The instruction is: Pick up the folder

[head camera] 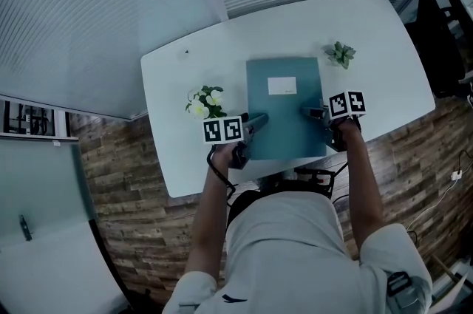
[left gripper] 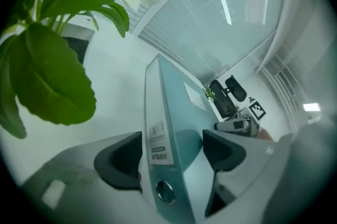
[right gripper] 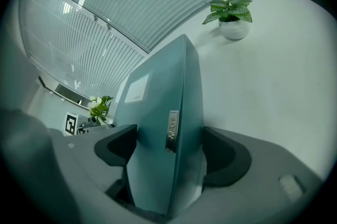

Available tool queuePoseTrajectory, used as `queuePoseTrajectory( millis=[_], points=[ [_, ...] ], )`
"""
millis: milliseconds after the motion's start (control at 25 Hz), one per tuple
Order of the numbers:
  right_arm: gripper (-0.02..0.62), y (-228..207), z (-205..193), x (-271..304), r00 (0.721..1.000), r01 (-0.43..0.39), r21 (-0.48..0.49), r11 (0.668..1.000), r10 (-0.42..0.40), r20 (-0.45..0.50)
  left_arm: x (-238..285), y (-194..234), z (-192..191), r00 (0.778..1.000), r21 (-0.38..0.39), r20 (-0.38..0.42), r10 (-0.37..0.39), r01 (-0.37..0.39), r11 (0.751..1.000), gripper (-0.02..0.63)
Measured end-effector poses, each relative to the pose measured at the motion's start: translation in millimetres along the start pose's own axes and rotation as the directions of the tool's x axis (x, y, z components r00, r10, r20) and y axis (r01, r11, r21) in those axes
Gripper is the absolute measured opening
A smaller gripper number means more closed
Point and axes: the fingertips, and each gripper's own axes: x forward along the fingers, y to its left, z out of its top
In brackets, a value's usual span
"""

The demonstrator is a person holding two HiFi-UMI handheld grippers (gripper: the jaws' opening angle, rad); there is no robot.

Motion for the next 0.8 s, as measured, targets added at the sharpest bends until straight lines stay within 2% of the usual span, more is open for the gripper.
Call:
queuePoseTrajectory(
  millis=[200,560,800],
  points=[
    [0.399,-0.2,-1.1,0.1,1.0,-0.003,0.0,1.0,0.003,0.003,0.4,-0.5,-1.4,1.0,0.01,-0.016,-0.001,0.002,1.0,0.379],
    [0.4,0.6,-0.3,-0.9,0.999,-0.016,0.004,1.0,0.015,0.039,4.4,-5.3,-1.7,1.0,-0.016,0.03,0.009,-0.009,1.0,0.379],
    [0.4,2.0,0.2,-3.0,0.994,-0.043,0.001,0.999,0.043,0.099,2.9,-3.5,0.7,0.997,-0.094,0.073,-0.013,0.019,0.995,0.379]
  ],
)
